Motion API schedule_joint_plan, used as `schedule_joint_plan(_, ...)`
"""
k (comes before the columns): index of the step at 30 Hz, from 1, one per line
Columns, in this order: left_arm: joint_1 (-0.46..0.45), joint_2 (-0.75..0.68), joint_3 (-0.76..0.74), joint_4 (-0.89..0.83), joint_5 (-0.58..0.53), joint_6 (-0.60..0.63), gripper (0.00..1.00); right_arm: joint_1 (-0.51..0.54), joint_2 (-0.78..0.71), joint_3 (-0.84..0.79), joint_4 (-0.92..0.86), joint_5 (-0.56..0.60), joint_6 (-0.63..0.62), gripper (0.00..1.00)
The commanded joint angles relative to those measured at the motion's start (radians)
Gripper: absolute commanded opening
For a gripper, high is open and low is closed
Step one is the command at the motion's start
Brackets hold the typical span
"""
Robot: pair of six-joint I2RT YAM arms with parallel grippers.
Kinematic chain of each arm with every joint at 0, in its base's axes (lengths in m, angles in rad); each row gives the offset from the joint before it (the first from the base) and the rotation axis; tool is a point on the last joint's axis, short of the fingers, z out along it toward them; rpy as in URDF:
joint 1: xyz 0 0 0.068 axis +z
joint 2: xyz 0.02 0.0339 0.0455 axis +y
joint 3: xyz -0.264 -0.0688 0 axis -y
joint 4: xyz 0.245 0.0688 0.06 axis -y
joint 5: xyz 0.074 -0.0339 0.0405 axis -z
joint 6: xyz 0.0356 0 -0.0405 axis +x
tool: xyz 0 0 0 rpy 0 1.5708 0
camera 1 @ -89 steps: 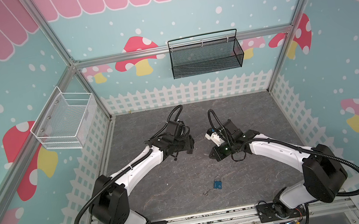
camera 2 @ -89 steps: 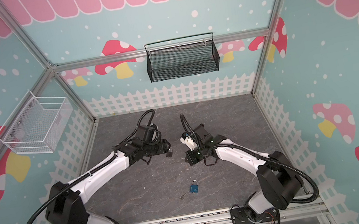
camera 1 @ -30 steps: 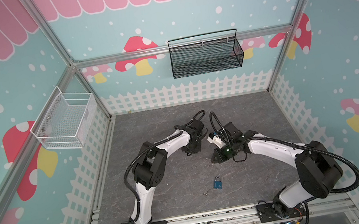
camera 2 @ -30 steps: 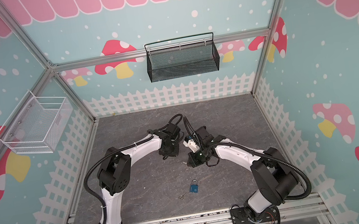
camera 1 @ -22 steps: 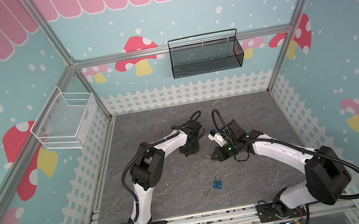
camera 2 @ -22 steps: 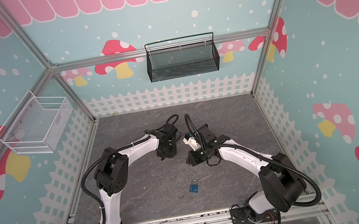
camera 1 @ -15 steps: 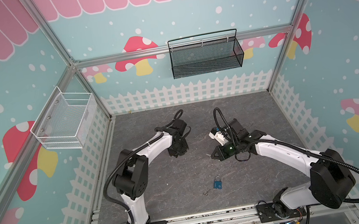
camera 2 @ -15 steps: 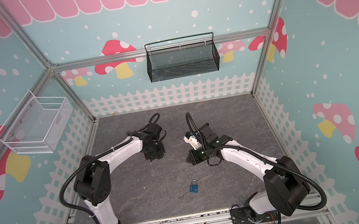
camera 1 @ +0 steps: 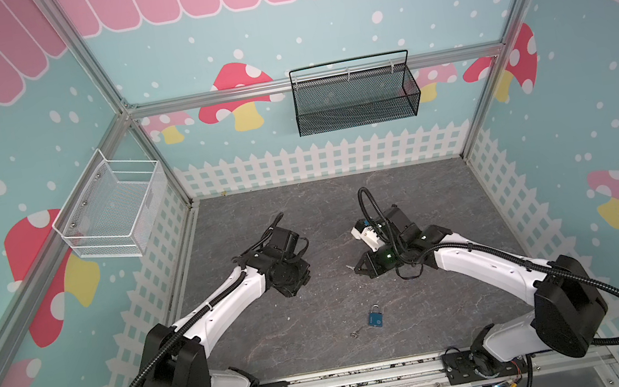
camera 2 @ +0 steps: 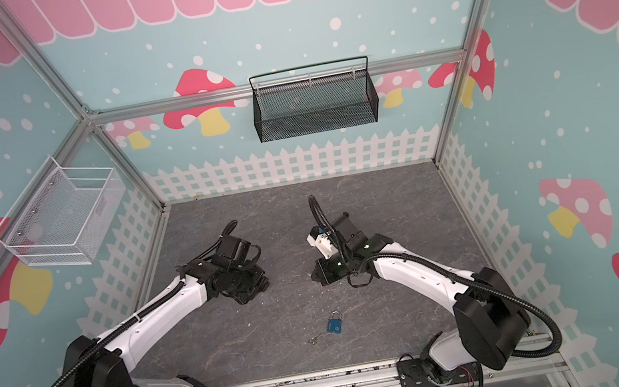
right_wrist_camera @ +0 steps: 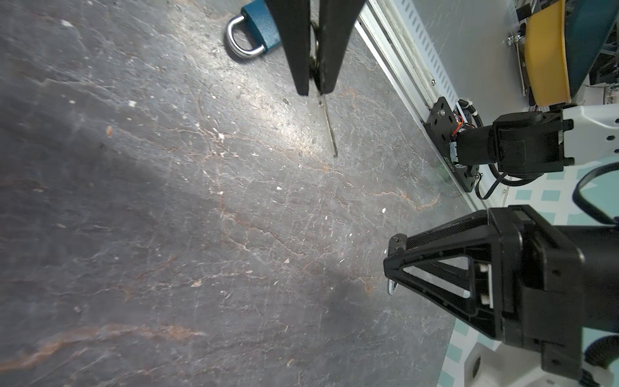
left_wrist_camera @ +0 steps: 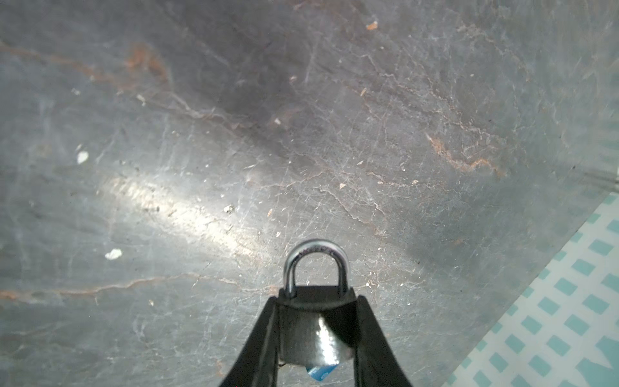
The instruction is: Unlock with the key
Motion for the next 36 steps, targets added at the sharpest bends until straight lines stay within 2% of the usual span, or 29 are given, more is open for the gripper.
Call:
schedule_joint_plan(1, -0.018, -0.038, -0.035, 0.011, -0.036, -0.159, 0.0, 0.038, 0.028, 0.017, 0.038, 0.014, 0.08, 0.0)
schedule_joint_plan(4, -0.03, -0.042, -0.046, -0.001, -0.06, -0.199, 0.0, 0.078, 0.041, 0.014, 0.077, 0.018, 0.149, 0.0)
schedule_joint_plan(10, -0.047, -0.004, -0.018, -0.01, -0.092, -0.198, 0.0, 0.11, 0.069, -0.024, 0.192, -0.052, 0.264, 0.0)
schedule_joint_plan(17, -0.061, -0.013, -0.013, 0.015, -0.097, -0.223, 0.0, 0.139, 0.119, -0.034, 0.235, -0.06, 0.331, 0.0)
schedule_joint_plan(23, -0.064, -0.025, -0.046, 0.071, -0.052, -0.267, 0.0, 0.163, 0.157, -0.02, 0.281, -0.04, 0.394, 0.0)
schedule_joint_plan(36, -0.067, -0.069, -0.066, 0.082, -0.069, -0.307, 0.0, 0.187, 0.236, 0.04, 0.335, -0.043, 0.472, 0.0)
